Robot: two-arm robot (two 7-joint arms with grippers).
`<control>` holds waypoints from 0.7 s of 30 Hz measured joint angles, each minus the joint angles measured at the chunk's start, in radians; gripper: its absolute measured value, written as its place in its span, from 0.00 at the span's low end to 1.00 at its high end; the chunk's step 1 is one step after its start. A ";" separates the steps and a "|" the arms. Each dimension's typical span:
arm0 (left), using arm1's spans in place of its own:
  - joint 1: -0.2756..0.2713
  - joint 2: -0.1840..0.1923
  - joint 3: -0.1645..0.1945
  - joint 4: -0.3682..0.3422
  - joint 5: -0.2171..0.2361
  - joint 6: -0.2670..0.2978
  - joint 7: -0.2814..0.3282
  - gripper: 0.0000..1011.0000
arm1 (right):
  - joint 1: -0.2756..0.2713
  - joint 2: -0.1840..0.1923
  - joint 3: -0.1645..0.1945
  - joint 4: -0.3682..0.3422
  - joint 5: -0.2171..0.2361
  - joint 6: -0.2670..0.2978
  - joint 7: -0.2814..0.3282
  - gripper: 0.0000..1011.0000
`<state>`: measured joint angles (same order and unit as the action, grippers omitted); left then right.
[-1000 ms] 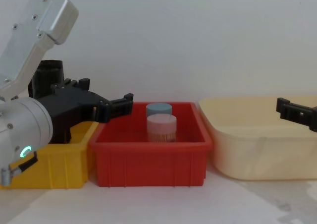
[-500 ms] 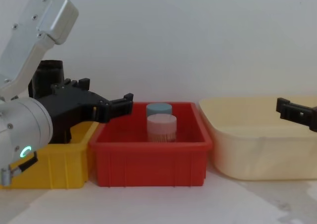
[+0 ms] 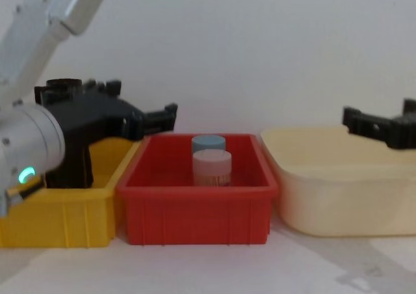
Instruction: Pick up the garbage bag with the one hand and transfer it to the other hand.
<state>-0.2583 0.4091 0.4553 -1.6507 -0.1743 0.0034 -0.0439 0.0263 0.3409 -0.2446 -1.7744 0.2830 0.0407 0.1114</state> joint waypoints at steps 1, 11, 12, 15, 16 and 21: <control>-0.002 0.004 -0.002 -0.005 0.002 0.000 -0.002 0.99 | 0.003 0.000 -0.002 -0.001 0.000 0.001 0.004 0.99; -0.007 0.116 -0.085 -0.112 0.005 0.013 -0.057 0.99 | 0.112 -0.024 -0.064 -0.023 -0.010 0.037 0.074 0.99; -0.001 0.129 -0.099 -0.124 0.002 0.014 -0.060 0.99 | 0.121 -0.028 -0.070 -0.023 -0.012 0.042 0.080 0.99; 0.023 0.170 -0.143 -0.155 -0.018 0.021 -0.078 0.99 | 0.161 -0.044 -0.097 -0.020 -0.017 0.061 0.100 0.99; 0.034 0.183 -0.160 -0.165 -0.024 0.023 -0.081 0.99 | 0.167 -0.047 -0.101 -0.018 -0.018 0.065 0.105 0.99; 0.111 0.248 -0.256 -0.207 -0.073 0.033 -0.106 0.99 | 0.244 -0.084 -0.157 0.014 -0.026 0.110 0.142 0.99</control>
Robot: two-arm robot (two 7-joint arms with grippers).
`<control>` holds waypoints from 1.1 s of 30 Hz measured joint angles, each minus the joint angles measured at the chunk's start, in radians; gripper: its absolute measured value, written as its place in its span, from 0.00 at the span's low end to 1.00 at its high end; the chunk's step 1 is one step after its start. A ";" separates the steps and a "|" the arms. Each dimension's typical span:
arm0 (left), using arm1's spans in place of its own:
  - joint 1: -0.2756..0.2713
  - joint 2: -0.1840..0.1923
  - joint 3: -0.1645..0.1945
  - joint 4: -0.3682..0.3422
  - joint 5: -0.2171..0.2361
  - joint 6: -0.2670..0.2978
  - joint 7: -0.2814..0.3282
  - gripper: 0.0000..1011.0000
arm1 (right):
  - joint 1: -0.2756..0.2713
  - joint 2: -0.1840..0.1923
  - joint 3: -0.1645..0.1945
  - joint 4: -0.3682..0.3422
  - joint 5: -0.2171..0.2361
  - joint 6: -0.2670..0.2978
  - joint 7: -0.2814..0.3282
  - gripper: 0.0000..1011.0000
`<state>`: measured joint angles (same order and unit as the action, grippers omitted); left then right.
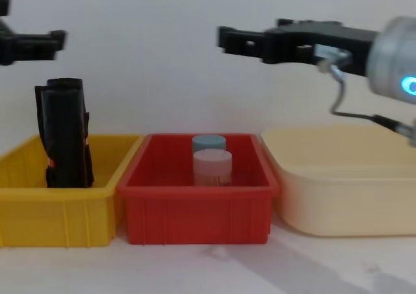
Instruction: Pick up the garbage bag with the one hand and transfer it to the other hand.
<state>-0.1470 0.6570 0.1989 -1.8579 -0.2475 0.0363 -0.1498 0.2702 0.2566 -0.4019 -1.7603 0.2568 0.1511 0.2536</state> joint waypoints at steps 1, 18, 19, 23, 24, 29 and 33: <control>0.012 0.007 -0.013 -0.004 -0.010 0.001 -0.004 0.99 | 0.012 -0.006 -0.008 0.006 -0.001 0.009 0.006 0.99; 0.163 0.047 -0.174 0.024 -0.180 -0.027 -0.102 0.99 | 0.190 -0.103 -0.124 0.152 -0.011 0.145 0.068 0.99; 0.163 0.044 -0.175 0.033 -0.187 -0.030 -0.108 0.99 | 0.196 -0.106 -0.127 0.158 -0.011 0.150 0.069 0.99; 0.150 0.030 -0.173 0.079 -0.222 -0.044 -0.147 0.99 | 0.216 -0.117 -0.137 0.181 -0.010 0.168 0.075 0.99; 0.147 0.027 -0.171 0.086 -0.228 -0.046 -0.154 0.99 | 0.218 -0.117 -0.138 0.184 -0.009 0.171 0.076 0.99; 0.124 0.002 -0.162 0.136 -0.261 -0.051 -0.184 0.99 | 0.231 -0.121 -0.144 0.199 -0.004 0.187 0.081 0.99; 0.100 -0.022 -0.151 0.178 -0.286 -0.050 -0.202 0.99 | 0.239 -0.121 -0.147 0.210 0.004 0.201 0.088 0.99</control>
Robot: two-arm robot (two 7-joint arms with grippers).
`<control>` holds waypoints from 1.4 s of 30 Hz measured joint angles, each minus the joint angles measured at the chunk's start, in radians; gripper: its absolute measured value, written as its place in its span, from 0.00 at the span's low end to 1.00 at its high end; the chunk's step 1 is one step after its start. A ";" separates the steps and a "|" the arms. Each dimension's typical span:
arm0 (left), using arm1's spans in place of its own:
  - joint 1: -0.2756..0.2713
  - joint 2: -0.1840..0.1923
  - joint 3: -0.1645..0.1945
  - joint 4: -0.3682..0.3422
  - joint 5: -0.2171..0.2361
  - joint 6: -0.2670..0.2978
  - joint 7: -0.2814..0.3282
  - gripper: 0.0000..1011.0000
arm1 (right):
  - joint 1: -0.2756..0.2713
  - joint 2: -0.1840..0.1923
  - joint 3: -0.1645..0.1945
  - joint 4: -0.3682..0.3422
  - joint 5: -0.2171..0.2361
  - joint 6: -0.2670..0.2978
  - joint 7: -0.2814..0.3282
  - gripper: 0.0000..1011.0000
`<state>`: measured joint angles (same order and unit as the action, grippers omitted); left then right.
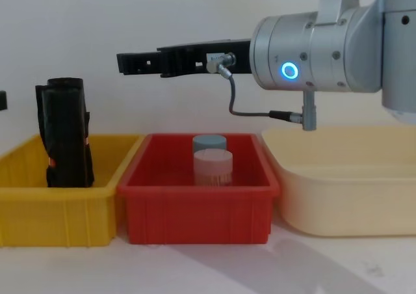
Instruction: Pick up the garbage bag with the one hand and transfer it to the other hand.
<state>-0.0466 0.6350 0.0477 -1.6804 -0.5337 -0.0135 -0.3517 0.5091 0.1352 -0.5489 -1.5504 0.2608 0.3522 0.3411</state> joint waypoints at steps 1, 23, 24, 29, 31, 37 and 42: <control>-0.005 -0.005 0.003 0.009 -0.006 0.002 -0.005 0.99 | 0.001 0.000 0.000 0.001 0.001 0.001 0.001 0.99; -0.174 -0.109 0.124 0.187 -0.066 0.023 -0.094 0.99 | -0.002 0.039 0.003 -0.002 0.039 0.042 0.017 0.99; -0.178 -0.111 0.128 0.190 -0.066 0.024 -0.094 0.99 | -0.003 0.040 0.003 -0.003 0.041 0.042 0.017 0.99; -0.202 -0.120 0.145 0.203 -0.051 0.029 -0.082 0.99 | -0.005 0.049 0.006 -0.005 0.048 0.044 0.022 0.99; -0.208 -0.122 0.149 0.206 -0.044 0.032 -0.074 0.99 | -0.005 0.053 0.007 -0.005 0.052 0.044 0.024 0.99; -0.230 -0.132 0.162 0.217 -0.022 0.041 -0.050 0.99 | -0.005 0.064 0.010 -0.004 0.059 0.045 0.027 0.99; -0.255 -0.148 0.175 0.231 -0.007 0.049 -0.040 0.99 | 0.001 0.074 0.010 0.006 0.060 0.045 0.028 0.99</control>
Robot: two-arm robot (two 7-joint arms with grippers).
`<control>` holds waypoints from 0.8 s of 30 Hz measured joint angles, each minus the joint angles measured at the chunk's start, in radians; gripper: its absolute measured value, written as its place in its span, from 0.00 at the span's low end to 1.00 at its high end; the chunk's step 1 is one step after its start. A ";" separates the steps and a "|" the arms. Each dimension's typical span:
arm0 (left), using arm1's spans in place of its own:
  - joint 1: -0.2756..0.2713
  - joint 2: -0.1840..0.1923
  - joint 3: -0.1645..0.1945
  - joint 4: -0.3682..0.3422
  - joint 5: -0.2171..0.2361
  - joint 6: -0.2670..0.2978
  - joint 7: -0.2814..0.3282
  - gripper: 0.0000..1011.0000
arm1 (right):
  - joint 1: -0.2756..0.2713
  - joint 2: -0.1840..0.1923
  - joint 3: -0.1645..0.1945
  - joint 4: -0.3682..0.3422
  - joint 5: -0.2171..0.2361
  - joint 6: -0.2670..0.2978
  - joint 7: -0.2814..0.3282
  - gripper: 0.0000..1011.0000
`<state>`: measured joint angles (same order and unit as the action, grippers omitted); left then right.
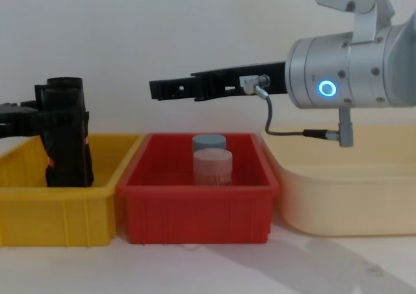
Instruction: Pick up the garbage bag with the one hand and transfer it to the other hand.
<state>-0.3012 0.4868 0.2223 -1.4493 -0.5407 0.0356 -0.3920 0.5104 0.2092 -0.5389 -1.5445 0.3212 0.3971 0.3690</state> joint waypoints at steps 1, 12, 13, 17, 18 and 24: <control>-0.003 -0.002 0.001 0.002 0.001 0.001 0.000 0.99 | 0.004 0.003 -0.001 0.005 0.000 -0.001 0.000 0.99; -0.035 -0.031 0.018 0.026 0.006 0.009 -0.005 0.99 | 0.035 0.010 -0.013 0.048 -0.001 -0.004 0.018 0.99; -0.038 -0.033 0.020 0.028 0.006 0.009 -0.005 0.99 | 0.037 0.010 -0.015 0.052 -0.001 -0.003 0.020 0.99; -0.044 -0.038 0.023 0.032 0.006 0.011 -0.008 0.99 | 0.049 0.011 -0.025 0.079 0.000 0.000 0.031 0.99; -0.045 -0.039 0.023 0.032 0.007 0.011 -0.008 0.99 | 0.052 0.011 -0.027 0.084 0.000 0.000 0.033 0.99; -0.051 -0.045 0.026 0.037 0.007 0.012 -0.010 0.99 | 0.074 0.012 -0.041 0.128 -0.002 0.002 0.045 0.99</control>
<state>-0.3518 0.4422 0.2485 -1.4122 -0.5335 0.0480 -0.4019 0.5841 0.2209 -0.5797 -1.4170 0.3190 0.3991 0.4137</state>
